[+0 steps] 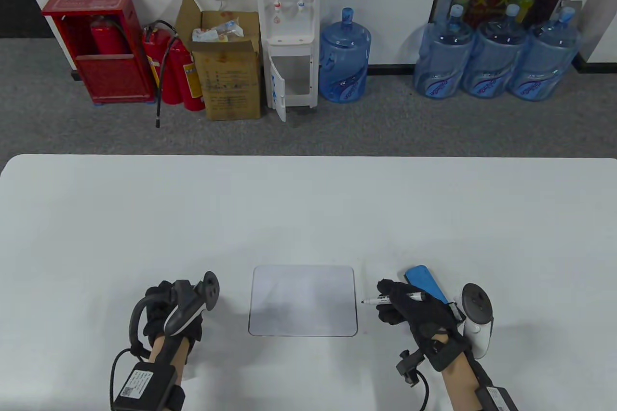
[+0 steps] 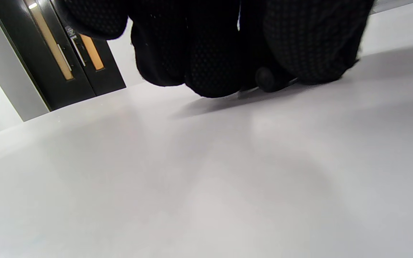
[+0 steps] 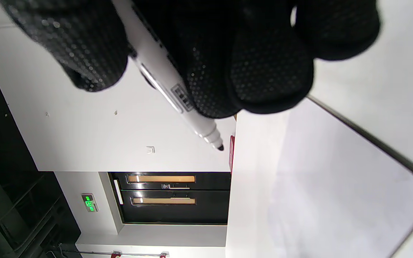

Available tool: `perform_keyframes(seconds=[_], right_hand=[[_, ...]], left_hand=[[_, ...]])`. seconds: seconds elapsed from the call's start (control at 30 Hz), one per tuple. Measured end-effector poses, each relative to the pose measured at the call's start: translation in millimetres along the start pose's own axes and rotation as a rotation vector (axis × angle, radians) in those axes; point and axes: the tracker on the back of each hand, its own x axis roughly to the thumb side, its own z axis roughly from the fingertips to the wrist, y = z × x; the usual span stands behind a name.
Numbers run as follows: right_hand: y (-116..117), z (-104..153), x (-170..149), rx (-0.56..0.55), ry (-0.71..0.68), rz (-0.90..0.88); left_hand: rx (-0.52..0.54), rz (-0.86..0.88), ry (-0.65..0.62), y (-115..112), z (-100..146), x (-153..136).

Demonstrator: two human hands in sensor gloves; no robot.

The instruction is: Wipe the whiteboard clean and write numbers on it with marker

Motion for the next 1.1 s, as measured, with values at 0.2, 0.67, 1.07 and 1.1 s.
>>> perform_keyframes(seconds=[0.2,0.67,1.07,1.1], right_hand=[[0,0,0,-0.006,0.0,0.002],[7,-1,-4,0.016,0.014,0.074],[77,-27,3,0.184,0.02,0.396],[86,-32,5,0.191,0.013,0.442]], left_hand=[[-0.043,0.038,-0.015,9,4,-5],[-0.092,0.315,-0.308,26,32,79],[-0.184,0.232,-0.315,10,36,90],[-0.185,0.236,-0.316,9,36,90]])
